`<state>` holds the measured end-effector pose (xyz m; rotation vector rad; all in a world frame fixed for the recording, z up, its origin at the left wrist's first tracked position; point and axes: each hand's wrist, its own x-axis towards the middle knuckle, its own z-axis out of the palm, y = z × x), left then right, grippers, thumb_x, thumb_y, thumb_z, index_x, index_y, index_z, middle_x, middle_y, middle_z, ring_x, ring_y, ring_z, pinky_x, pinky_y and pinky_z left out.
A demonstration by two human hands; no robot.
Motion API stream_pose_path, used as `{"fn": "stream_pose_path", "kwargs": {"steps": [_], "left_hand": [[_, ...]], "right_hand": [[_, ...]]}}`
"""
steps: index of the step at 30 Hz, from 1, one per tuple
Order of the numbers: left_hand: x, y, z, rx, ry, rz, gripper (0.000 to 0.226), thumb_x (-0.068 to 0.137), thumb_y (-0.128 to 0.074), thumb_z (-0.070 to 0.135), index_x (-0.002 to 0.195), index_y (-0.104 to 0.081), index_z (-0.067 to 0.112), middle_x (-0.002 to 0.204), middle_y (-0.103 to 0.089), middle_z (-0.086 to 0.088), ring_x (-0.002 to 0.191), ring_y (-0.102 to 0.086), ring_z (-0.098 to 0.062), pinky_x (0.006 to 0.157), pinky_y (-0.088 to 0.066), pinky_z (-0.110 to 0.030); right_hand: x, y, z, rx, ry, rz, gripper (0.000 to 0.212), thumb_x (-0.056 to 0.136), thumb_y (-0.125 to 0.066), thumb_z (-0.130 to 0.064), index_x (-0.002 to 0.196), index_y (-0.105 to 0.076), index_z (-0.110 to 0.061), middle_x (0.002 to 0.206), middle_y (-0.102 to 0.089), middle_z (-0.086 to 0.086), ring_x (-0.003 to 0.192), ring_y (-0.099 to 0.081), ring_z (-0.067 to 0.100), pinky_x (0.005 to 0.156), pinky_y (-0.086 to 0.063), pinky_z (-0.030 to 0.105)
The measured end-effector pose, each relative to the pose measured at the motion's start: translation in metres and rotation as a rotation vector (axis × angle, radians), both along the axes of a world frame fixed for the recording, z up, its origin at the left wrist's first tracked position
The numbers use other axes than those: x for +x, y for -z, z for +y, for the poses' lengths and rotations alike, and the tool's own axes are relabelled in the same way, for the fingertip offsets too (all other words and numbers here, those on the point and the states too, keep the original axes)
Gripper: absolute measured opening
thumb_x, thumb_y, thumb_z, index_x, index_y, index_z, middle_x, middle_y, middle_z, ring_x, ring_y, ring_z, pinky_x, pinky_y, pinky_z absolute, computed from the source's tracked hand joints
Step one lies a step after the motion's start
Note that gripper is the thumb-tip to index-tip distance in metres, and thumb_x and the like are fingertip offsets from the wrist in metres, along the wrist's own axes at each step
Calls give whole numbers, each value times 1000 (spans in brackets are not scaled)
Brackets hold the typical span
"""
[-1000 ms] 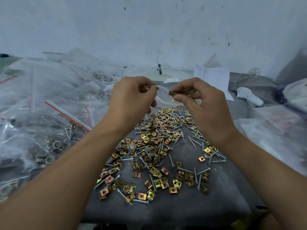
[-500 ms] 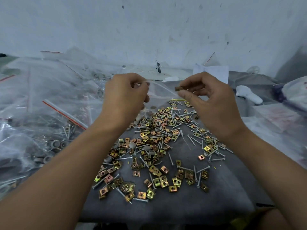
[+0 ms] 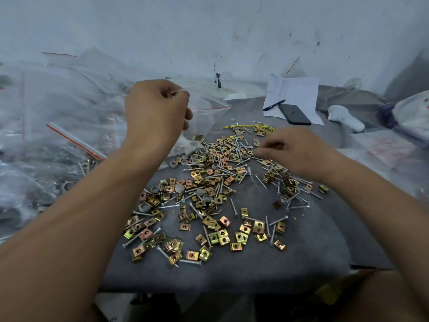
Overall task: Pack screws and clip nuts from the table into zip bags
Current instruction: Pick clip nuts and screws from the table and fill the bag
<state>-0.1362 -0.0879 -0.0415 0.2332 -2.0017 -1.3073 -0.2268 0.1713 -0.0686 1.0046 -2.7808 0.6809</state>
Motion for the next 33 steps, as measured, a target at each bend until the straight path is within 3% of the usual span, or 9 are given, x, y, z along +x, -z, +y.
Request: {"fn": "stream_pose_path", "kwargs": {"steps": [4,7,12,18,22,27,33], "left_hand": [[2,1,1,-9,4,-10,24,94,-56,12,91,-79,17,66,-74,-1,50,-66,-10,46,-45,-19],[3,2,1,-26,11,-16,24,94,-55,12,92,-79,15,67,-75,1,51,-67,-10,46,-46,-20],[2,2,1,-26,1,-28,24,94,-55,11,91,-79,13,64,-74,2,50,-67,-10,48,-48,-23],[4,2,1,-28,20,-23,24,95,-54,10,91,-78,12,64,-74,2,50,-67,-10,47,-46,-21],[5,2,2,-23,15,-29,25,95,-54,9,92,-79,12,64,-74,-1,51,-67,-11,48,-47,-22],[4,3,6,-51,60,-62,23,99,-56,8,92,-78,12,65,-73,-3,49,-65,-10,47,-47,-22],[3,4,12,-103,96,-88,23,99,-57,7,96,-79,11,66,-74,-5,49,-65,-11,47,-48,-21]], "right_hand": [[4,7,-27,102,-109,-8,11,93,-75,-35,98,-81,-27,91,-71,-15,84,-60,2,73,-45,18],[2,13,-39,183,-64,-5,10,91,-78,-30,99,-82,-26,92,-72,-12,85,-59,4,64,-35,8],[2,9,-49,251,6,-42,9,87,-82,-25,94,-82,-29,83,-71,-13,74,-59,0,59,-36,12],[6,10,-49,292,-29,-67,13,84,-85,-23,93,-77,-29,84,-69,-16,77,-60,-2,61,-39,11],[6,14,-46,278,-52,-153,20,88,-81,-21,92,-64,-31,93,-66,-14,83,-60,2,72,-49,24],[8,6,-37,17,-68,-195,19,89,-80,-17,93,-64,-28,91,-68,-4,84,-65,13,83,-57,43],[26,-24,-33,-593,-175,-198,17,90,-77,-6,100,-66,-14,92,-73,6,87,-71,18,84,-60,30]]}}
